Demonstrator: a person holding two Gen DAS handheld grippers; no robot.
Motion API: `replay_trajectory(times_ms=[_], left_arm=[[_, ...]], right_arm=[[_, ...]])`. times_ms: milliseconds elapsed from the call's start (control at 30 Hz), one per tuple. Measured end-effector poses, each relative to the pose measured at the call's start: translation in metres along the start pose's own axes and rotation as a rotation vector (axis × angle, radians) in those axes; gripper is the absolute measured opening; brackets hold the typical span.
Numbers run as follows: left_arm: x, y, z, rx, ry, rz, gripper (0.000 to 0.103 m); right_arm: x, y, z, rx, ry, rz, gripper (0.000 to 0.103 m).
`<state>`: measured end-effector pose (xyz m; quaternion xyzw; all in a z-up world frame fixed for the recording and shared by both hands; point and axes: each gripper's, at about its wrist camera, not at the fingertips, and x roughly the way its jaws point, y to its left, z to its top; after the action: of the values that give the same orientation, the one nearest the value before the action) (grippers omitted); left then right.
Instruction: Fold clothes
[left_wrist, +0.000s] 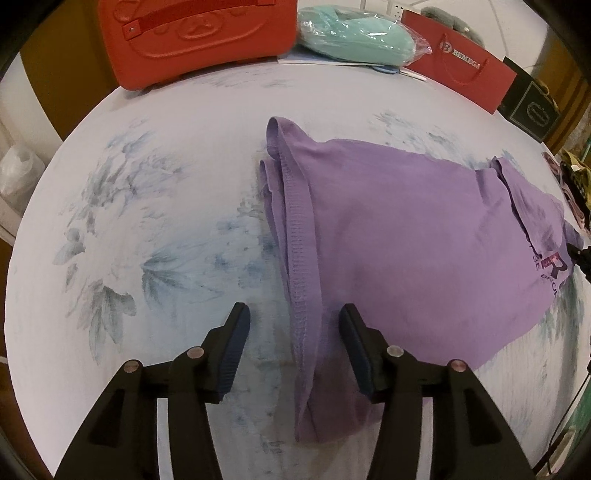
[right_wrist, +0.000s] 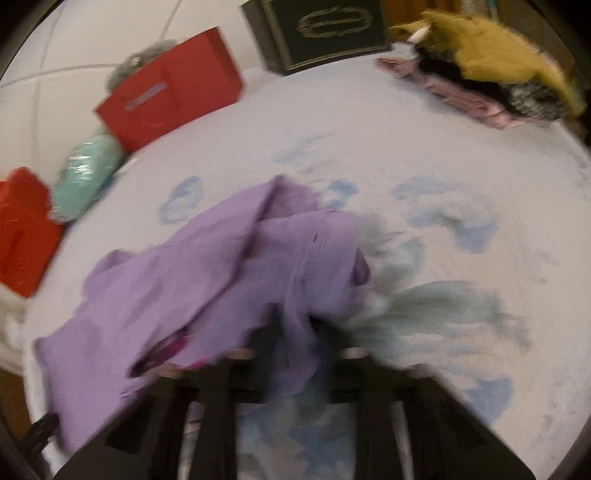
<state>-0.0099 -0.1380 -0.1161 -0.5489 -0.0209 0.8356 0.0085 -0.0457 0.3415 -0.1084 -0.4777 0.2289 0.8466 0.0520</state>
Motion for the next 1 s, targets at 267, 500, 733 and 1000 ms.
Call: replay_trajectory(times_ms=[267, 500, 733, 1000], left_arm=[[-0.012, 0.025, 0.012, -0.090, -0.012, -0.057, 0.052], [-0.043, 0.060, 0.024, -0.114, -0.110, -0.040, 0.052], [-0.048, 0.058, 0.021, -0.124, -0.135, -0.073, 0.052], [-0.049, -0.005, 0.025, -0.036, -0.125, -0.193, 0.053]], right_arm=[[-0.051, 0.059, -0.002, -0.123, -0.104, 0.309, 0.004], [-0.052, 0.198, -0.065, -0.519, 0.023, 0.517, 0.004], [-0.019, 0.244, -0.111, -0.636, 0.226, 0.532, 0.046], [-0.032, 0.166, -0.067, -0.550, 0.193, 0.375, 0.046]])
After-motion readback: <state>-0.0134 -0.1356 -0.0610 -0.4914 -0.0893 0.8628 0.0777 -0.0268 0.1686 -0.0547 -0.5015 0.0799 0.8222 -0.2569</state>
